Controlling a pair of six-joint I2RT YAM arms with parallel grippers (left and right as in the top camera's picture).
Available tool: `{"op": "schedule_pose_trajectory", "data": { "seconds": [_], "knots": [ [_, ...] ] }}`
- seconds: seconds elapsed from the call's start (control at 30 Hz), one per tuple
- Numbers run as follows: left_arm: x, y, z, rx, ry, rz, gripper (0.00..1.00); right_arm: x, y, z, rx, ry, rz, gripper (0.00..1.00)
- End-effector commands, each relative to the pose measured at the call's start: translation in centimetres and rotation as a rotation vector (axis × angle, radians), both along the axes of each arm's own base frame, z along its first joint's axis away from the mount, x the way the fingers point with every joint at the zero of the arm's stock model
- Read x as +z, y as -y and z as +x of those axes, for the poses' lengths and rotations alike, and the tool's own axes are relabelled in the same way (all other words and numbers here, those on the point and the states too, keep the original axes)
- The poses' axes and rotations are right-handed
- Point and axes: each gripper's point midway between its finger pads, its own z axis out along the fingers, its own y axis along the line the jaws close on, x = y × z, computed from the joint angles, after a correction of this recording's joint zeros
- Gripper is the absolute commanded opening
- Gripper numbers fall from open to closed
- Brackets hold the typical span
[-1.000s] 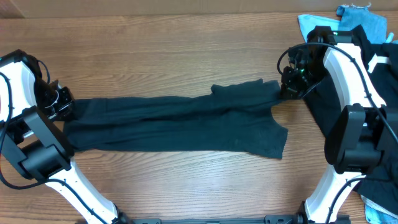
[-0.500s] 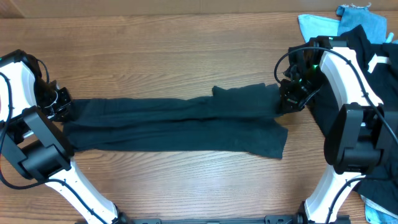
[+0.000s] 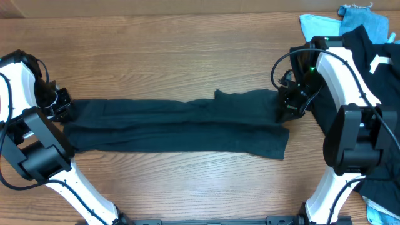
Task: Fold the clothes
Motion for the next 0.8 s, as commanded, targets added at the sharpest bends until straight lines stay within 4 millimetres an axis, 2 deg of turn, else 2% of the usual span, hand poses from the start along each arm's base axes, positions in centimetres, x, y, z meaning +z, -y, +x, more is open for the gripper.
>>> {"op": "schedule_pose_trajectory", "data": {
  "seconds": [0.0, 0.1, 0.13, 0.23, 0.27, 0.37, 0.4, 0.43, 0.5, 0.53, 0.57, 0.63, 0.77],
  "knots": [
    [0.3, -1.3, -0.4, 0.032, -0.012, 0.064, 0.04, -0.5, 1.6, -1.6, -0.011, -0.032, -0.112, 0.07],
    [0.3, -1.3, -0.3, 0.032, -0.007, 0.063, 0.04, -1.5, 1.6, -2.3, -0.010, -0.055, -0.111, 0.07],
    [0.3, -1.3, -0.3, 0.032, -0.007, 0.063, 0.04, -1.6, 1.6, -2.4, -0.010, -0.058, -0.111, 0.22],
    [0.3, -1.3, -0.3, 0.032, -0.007, 0.063, 0.05, -1.6, 1.6, -2.4, -0.009, -0.058, -0.113, 0.46],
    [0.3, -1.3, -0.3, 0.032, -0.007, 0.063, 0.05, -1.7, 1.7, -2.4, -0.008, -0.057, -0.116, 0.49],
    [0.3, -1.3, -0.3, 0.033, -0.006, 0.060, 0.05, -2.1, 1.8, -1.5, -0.007, -0.014, -0.122, 0.50],
    [0.3, -1.2, -0.3, 0.033, -0.005, 0.058, 0.09, -2.5, 1.8, -0.8, -0.009, 0.018, -0.123, 0.51],
    [0.3, -1.1, -0.2, 0.034, -0.002, 0.053, 0.14, -2.8, 1.8, 0.0, -0.011, 0.053, -0.123, 0.52],
    [0.3, -1.1, -0.2, 0.032, -0.003, 0.053, 0.38, -3.5, 1.7, 2.3, -0.018, 0.155, -0.113, 0.49],
    [0.3, -1.0, -0.3, 0.032, -0.006, 0.052, 0.47, -3.7, 1.0, 4.1, -0.036, 0.228, -0.070, 0.45],
    [0.3, -1.0, -0.3, 0.032, -0.007, 0.051, 0.50, -3.7, 0.3, 4.9, -0.049, 0.262, -0.028, 0.44],
    [0.3, -1.0, -0.3, 0.032, -0.007, 0.051, 0.51, -3.3, -0.9, 6.1, -0.068, 0.310, 0.047, 0.41],
    [0.3, -1.0, -0.3, 0.032, -0.006, 0.052, 0.51, -2.8, -2.1, 6.4, -0.040, 0.340, 0.131, 0.39]
  ]
}}
